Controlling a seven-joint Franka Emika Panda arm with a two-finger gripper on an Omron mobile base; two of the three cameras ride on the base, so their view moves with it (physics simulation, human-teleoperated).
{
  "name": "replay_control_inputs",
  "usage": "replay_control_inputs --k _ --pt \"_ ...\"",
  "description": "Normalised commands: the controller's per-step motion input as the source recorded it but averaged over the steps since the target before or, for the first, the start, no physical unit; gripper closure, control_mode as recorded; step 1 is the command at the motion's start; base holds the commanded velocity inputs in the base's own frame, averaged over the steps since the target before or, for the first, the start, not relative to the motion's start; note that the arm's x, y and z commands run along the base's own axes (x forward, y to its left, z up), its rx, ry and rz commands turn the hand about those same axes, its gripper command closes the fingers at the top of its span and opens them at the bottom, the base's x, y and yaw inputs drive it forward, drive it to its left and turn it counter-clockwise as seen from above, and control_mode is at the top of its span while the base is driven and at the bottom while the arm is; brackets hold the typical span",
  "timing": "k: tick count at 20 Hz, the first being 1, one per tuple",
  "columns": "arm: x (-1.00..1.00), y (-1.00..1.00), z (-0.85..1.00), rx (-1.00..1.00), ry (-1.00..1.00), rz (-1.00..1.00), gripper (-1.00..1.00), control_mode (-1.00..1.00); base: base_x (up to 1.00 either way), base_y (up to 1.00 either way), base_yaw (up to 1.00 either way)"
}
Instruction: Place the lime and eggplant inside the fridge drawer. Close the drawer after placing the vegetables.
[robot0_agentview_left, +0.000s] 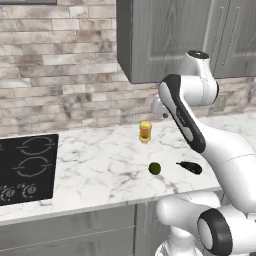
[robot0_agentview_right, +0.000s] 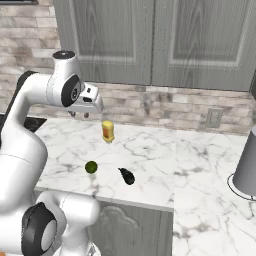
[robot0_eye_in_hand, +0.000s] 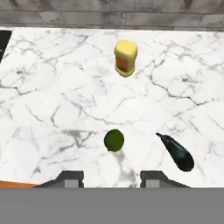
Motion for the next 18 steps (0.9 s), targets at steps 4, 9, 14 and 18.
replay_control_inputs --k 4,9,14,18 --pt "-0.16 0.00 -0.10 0.00 0.01 0.00 -1.00 -1.00 0.00 0.00 0.00" --pt "-0.07 0.13 -0.74 -0.05 0.10 0.00 -1.00 -1.00 0.00 0.00 0.00" --pt "-0.13 0.23 -1.00 -0.06 0.23 -0.01 -1.00 -1.00 0.00 0.00 0.00" --pt "-0.01 0.04 -0.94 -0.06 0.10 0.00 -1.00 -1.00 0.00 0.00 0.00"
